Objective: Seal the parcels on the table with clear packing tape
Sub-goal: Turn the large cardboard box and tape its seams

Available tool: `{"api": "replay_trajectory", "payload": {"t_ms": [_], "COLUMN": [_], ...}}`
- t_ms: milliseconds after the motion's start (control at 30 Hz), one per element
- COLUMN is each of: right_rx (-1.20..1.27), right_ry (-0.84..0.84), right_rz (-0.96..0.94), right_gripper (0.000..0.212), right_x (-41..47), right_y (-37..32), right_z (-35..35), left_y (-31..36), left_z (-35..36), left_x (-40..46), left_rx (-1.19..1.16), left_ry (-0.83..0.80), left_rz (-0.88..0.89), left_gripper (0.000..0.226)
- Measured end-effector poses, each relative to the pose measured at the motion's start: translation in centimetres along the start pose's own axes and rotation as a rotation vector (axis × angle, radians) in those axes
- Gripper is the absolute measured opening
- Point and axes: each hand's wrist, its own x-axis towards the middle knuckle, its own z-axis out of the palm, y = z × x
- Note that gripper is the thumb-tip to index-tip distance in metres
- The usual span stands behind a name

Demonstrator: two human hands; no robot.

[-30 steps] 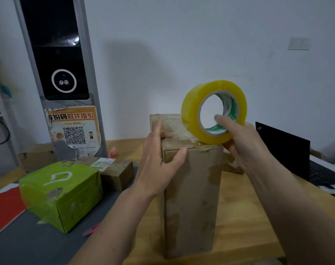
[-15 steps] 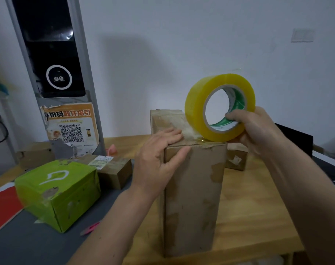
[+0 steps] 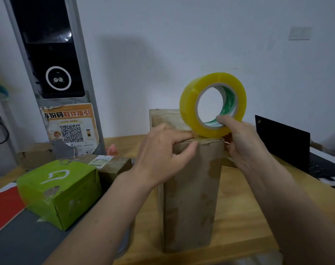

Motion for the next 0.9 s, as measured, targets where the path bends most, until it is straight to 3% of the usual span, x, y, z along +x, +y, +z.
{"api": "replay_trajectory", "payload": {"t_ms": [100,233,367,600,767,900], "right_rx": [-0.067,-0.095,-0.091,-0.071,-0.132,-0.173], "right_ry": [-0.029,-0.030,-0.098,-0.005,0.037,0.085], "right_rz": [-0.027,-0.032,-0.017,-0.080,-0.165,-0.213], "right_gripper": [0.008,0.020,0.051,0.049,0.049,0.049], "right_x": [-0.9,-1.8,-3.2,-4.9,-5.4,-5.6], "right_y": [0.0,0.2,1.6,3.2,3.5,4.1], "right_z": [0.7,1.1,0.7,1.0,1.3,1.7], "left_y": [0.3,-0.5,-0.7,0.3,-0.1,-0.2], "left_z": [-1.0,-1.9,-2.2,-0.6,-1.2,-1.5], "left_x": [1.2,0.1,-1.5,-2.1,-3.4,-4.6], "left_rx": [0.004,-0.081,-0.126,-0.160,-0.248,-0.318], "left_ry": [-0.162,-0.285,-0.252,-0.139,-0.159,-0.099], "left_rz": [-0.116,-0.153,-0.270,-0.387,-0.409,-0.436], "left_gripper": [0.046,0.039,0.057,0.078,0.120,0.125]}}
